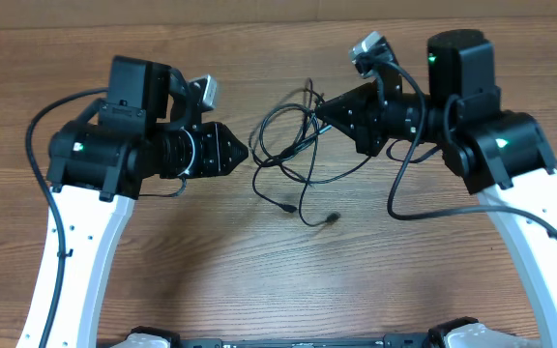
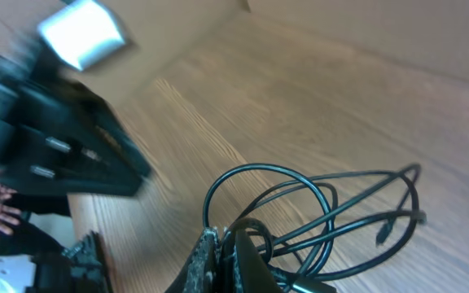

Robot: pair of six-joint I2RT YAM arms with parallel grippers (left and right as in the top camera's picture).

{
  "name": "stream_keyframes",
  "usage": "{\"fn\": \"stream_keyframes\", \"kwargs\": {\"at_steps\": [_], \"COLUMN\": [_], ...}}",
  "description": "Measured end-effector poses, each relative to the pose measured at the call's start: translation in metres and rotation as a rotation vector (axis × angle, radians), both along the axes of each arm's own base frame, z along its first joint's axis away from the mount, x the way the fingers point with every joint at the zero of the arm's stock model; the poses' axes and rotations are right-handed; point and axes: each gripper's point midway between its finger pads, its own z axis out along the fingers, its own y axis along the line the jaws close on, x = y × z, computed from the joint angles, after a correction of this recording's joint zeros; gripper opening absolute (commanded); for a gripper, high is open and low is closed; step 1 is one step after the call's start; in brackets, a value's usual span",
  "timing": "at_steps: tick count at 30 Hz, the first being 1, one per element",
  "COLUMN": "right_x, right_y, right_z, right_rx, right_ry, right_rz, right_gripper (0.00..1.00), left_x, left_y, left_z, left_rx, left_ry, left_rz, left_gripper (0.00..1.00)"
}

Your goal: Untangle cables

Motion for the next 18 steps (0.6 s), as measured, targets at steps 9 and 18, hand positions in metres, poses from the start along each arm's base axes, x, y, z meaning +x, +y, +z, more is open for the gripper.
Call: {"fn": "stream_keyframes", "kwargs": {"at_steps": [9, 18], "right_x": [-0.014, -0.020], "right_y": [0.010, 0.013], "right_z": [0.020, 0.018], "right_rx": [0.085, 0.096], "right_ry": [0.007, 0.045], "right_rz": [0.058, 0.074], "right_gripper": [0.04, 0.04], "left_x": [0.001, -0.001], "left_y": [-0.018, -0.026], "left_z": [-0.019, -0.018], "left_rx": [0.003, -0.001], "left_ry": [-0.007, -0.021], "left_rz": [-0.052, -0.076], "left_gripper": [0.27, 0.27]}}
